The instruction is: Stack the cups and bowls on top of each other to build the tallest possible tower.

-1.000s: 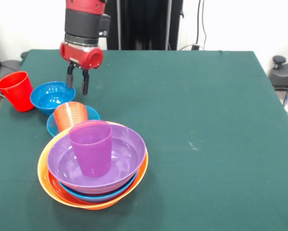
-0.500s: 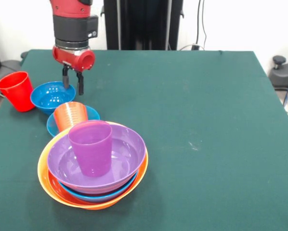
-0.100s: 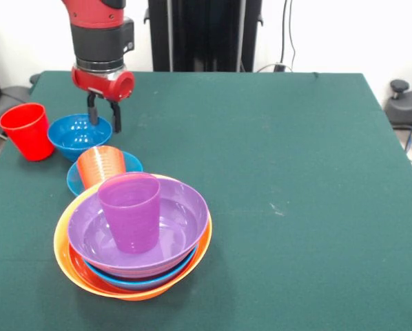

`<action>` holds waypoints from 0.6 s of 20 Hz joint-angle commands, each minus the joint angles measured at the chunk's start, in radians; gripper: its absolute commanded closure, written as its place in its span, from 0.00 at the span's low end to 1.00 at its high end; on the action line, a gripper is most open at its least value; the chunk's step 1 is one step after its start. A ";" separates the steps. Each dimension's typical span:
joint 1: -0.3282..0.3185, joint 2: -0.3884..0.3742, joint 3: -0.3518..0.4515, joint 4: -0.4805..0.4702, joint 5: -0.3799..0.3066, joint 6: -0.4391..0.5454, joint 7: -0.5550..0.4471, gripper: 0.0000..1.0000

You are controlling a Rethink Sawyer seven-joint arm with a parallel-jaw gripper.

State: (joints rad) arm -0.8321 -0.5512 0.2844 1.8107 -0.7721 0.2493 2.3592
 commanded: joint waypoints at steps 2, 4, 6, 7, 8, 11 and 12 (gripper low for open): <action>0.091 0.041 0.043 -0.035 -0.078 0.130 -0.183 0.00; 0.116 0.047 0.019 -0.043 -0.085 0.127 -0.163 0.00; 0.130 0.060 0.004 -0.056 -0.098 0.108 -0.149 0.00; 0.146 0.064 -0.009 -0.066 -0.103 0.097 -0.135 0.00; 0.155 0.065 -0.017 -0.071 -0.104 0.093 -0.128 0.00; 0.186 0.062 -0.044 -0.082 -0.104 0.096 -0.108 0.00; 0.185 0.060 -0.043 -0.084 -0.103 0.100 -0.115 0.00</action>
State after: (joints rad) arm -0.7100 -0.5416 0.2525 1.8105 -0.7938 0.2668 2.3489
